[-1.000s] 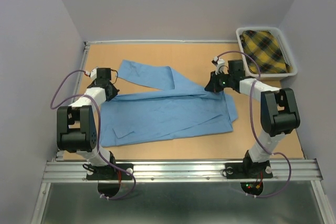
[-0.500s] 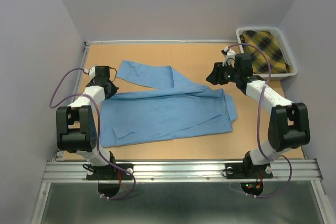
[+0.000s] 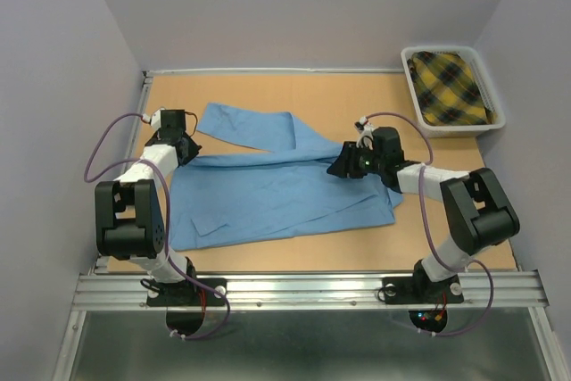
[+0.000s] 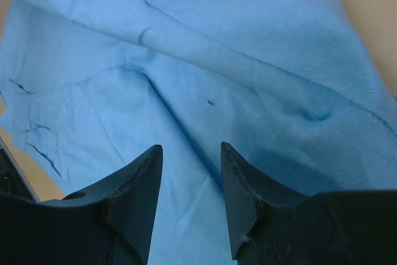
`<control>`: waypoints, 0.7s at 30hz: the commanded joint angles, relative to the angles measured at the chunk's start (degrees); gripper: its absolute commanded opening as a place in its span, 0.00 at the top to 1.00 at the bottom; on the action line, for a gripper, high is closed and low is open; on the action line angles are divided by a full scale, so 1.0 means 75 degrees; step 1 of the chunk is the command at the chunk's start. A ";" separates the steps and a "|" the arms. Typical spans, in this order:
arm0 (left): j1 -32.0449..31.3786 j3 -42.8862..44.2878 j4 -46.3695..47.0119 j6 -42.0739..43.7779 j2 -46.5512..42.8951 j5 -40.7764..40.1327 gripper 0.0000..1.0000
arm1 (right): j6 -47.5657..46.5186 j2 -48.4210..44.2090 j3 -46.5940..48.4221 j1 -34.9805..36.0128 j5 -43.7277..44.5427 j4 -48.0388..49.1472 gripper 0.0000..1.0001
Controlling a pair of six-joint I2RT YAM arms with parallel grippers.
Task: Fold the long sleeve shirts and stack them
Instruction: Fold the shirt
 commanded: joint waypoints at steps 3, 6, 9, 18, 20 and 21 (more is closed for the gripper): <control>0.0055 0.0128 0.0007 0.0110 -0.0179 -0.0004 1.00 | 0.0085 0.0416 -0.0077 -0.0006 0.0877 0.1459 0.53; 0.0067 0.0023 0.0007 0.0157 -0.0214 -0.0074 1.00 | 0.0143 0.0639 0.0051 -0.0111 0.1664 0.1693 0.54; 0.0090 -0.0199 0.0054 0.0168 -0.0249 -0.0086 1.00 | 0.0493 0.1025 0.0133 -0.0333 0.1958 0.2196 0.55; 0.0114 -0.0599 0.0218 0.0191 -0.0354 -0.0016 1.00 | 0.1537 0.1905 0.0426 -0.0627 0.2145 0.3439 0.69; 0.0149 -0.0634 0.0230 0.0215 -0.0390 -0.0016 1.00 | 0.1550 0.1999 0.0532 -0.0639 0.2356 0.3475 0.77; 0.0149 -0.0657 0.0230 0.0227 -0.0424 -0.0028 1.00 | 0.1492 0.2092 0.0578 -0.0674 0.2379 0.3475 0.77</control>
